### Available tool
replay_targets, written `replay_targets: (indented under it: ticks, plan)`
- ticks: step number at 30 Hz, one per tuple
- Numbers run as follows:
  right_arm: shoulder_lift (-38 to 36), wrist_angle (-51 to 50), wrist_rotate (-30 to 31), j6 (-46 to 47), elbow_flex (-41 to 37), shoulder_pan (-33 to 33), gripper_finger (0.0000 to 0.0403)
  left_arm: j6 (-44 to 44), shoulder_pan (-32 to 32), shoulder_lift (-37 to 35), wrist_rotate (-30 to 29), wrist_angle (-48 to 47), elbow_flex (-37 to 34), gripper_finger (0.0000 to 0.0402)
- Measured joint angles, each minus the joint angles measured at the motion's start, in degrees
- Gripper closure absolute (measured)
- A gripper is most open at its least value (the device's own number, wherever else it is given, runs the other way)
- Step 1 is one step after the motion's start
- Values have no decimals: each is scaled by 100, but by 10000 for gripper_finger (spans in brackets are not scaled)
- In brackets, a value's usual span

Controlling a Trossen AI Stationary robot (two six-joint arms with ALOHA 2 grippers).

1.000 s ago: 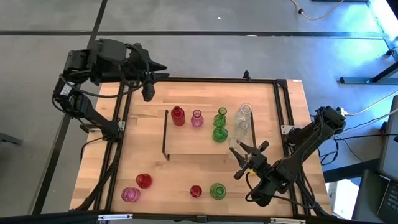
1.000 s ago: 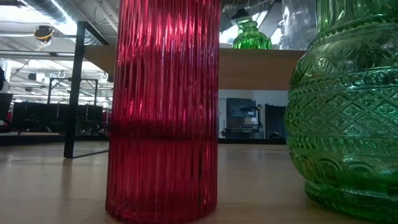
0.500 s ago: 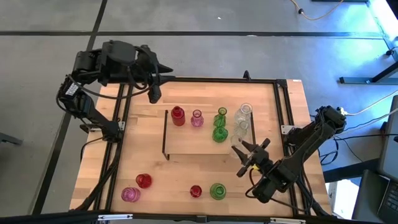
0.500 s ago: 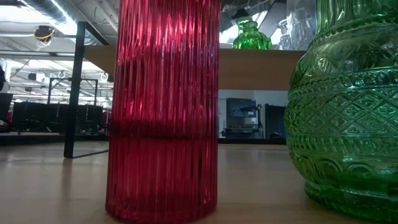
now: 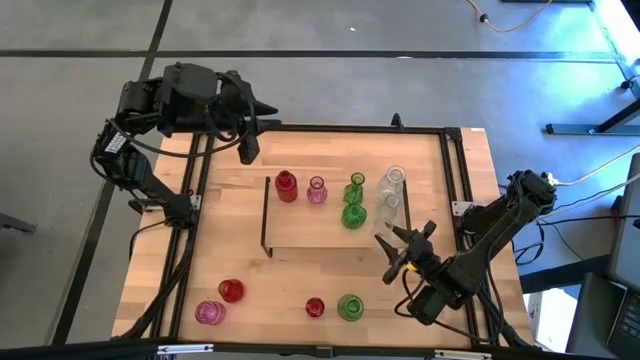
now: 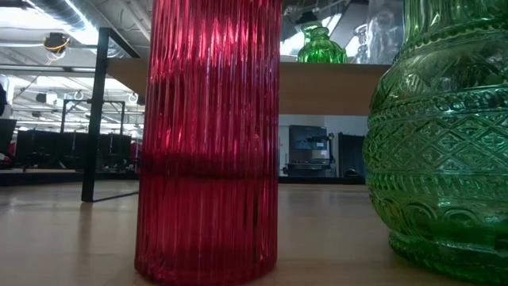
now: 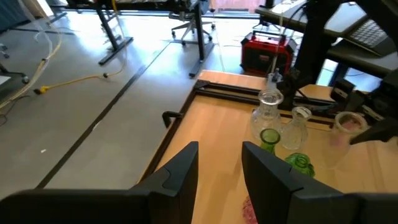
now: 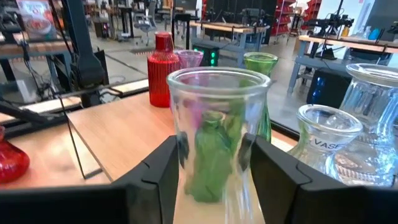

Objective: Sort vases onto shelf
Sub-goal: Put the transparent vase on the shelf aligned with the other transparent vases

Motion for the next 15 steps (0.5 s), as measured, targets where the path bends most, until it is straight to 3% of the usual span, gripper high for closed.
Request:
replay_targets:
  ticks: [15]
  plan:
    - [-87, -278, -76, 247, 46, -2, 255, -196, 0, 0, 128, 2, 0, 285]
